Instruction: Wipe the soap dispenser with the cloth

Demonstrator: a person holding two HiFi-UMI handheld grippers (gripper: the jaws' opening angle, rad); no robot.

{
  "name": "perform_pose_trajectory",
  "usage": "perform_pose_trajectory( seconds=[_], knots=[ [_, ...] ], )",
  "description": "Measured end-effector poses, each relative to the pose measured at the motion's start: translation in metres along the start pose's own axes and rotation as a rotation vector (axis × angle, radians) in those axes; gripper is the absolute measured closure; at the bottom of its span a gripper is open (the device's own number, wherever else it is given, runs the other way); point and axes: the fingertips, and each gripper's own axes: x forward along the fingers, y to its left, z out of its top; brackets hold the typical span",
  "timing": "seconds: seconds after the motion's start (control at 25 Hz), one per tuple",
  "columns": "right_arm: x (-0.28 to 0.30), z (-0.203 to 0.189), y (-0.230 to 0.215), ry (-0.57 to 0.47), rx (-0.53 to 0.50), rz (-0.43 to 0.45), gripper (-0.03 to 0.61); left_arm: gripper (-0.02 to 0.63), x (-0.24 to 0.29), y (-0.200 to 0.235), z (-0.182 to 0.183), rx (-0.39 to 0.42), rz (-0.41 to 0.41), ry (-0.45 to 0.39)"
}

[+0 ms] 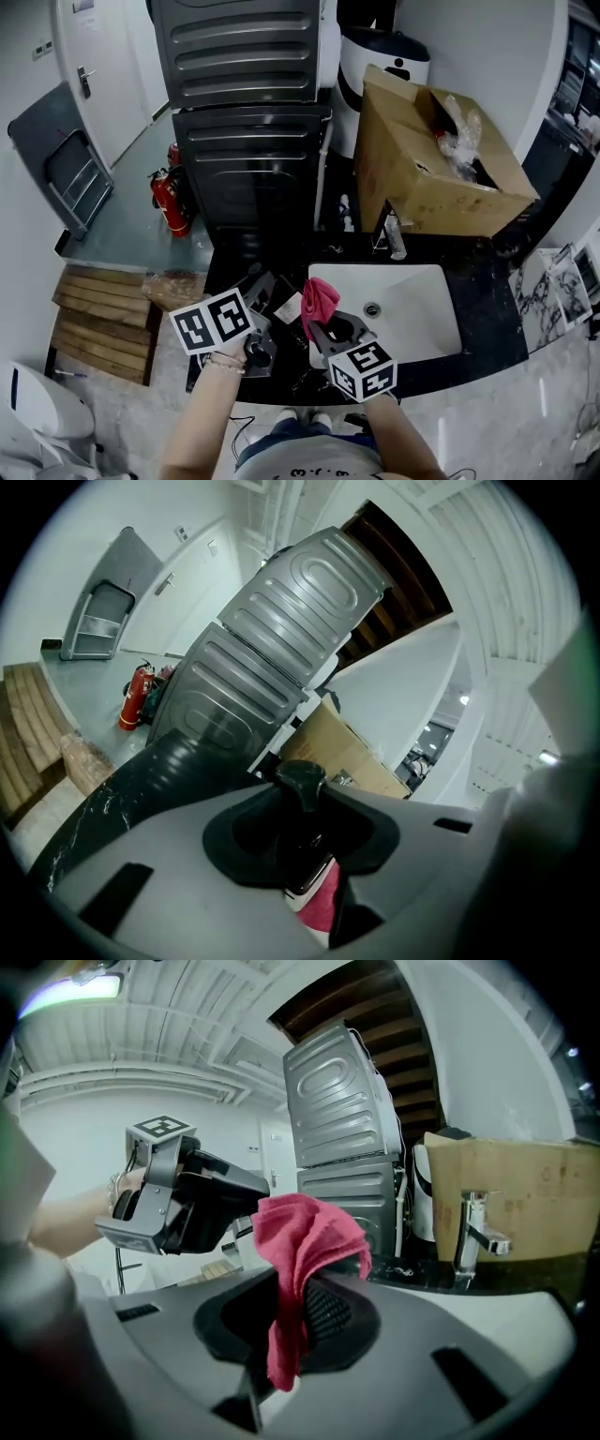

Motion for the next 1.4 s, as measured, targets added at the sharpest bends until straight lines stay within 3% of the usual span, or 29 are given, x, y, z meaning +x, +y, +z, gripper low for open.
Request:
perform_pose_trajectory(
  seconds=[0.12,0.32,0.56,0.8,1.16,1.4],
  knots=[
    [-0.009,0.013,0.006,-0.055,-0.001,0.006,0.517,0.509,0.001,0.002,0.000,-0.025,-0.006,-0.002],
    [-0.019,0.049,0.040,-0.175,-0.022,0.133,0.517,0.509,0.004,0.000,-0.001,-0.003,-0.001,0.006],
    [0.008,0.046,0.060,-0.122,-0.060,0.199,0.517,0.509,0.003,-0.010,0.000,0.012,-0.026,0.017],
    [0.015,0.022,0.053,-0.025,-0.062,0.167,0.517,0.509,0.003,-0.002,0.002,0.026,-0.019,0.006],
    [0.004,-0.014,0.023,0.069,-0.033,0.073,0.517,0.508,-0.005,-0.021,0.013,0.130,-0.181,-0.074],
    [-0.027,0.011,0.024,-0.028,-0.067,0.102,0.517,0.509,-0.014,-0.037,0.014,0.282,-0.310,-0.136]
  ],
)
